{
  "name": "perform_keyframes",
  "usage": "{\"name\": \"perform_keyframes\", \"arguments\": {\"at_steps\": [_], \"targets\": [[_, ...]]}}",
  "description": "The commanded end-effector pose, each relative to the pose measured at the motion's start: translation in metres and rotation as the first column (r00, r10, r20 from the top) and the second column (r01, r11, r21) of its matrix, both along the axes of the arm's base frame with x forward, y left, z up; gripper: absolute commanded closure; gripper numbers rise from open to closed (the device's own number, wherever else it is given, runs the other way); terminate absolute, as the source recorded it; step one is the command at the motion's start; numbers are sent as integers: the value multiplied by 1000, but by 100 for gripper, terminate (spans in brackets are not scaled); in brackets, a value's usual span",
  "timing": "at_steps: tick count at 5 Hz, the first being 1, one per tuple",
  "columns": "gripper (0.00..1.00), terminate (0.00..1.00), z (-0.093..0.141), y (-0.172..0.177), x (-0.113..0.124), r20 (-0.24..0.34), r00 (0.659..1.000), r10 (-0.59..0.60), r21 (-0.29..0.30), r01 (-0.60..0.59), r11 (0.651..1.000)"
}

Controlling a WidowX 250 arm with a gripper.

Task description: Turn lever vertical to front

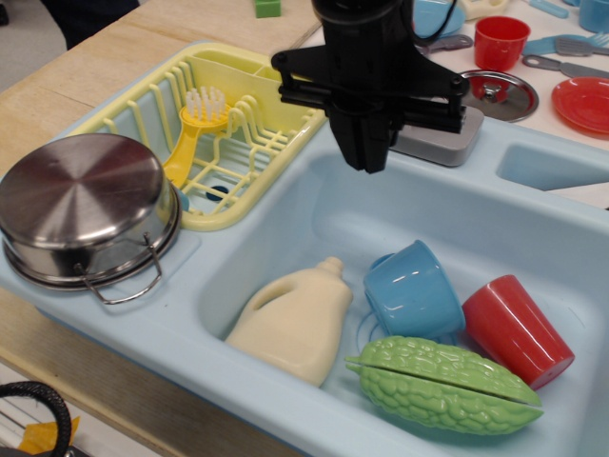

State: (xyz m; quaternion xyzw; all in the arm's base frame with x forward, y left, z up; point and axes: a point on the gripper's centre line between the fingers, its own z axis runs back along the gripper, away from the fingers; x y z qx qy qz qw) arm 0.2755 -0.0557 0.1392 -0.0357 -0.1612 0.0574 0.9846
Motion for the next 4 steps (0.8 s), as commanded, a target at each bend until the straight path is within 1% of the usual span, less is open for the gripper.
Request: {"name": "perform_keyframes", "arguments": {"at_steps": [1,2,3,4], "targets": [[100,0,7,4,-4,44,999,24,-27,-23,999],[100,0,6,5,-6,24,999,42,-43,-41,998],[0,0,7,4,-10,-57,994,91,-69,-95,993],[0,100,7,4,-10,-57,994,91,-69,-95,993]]}}
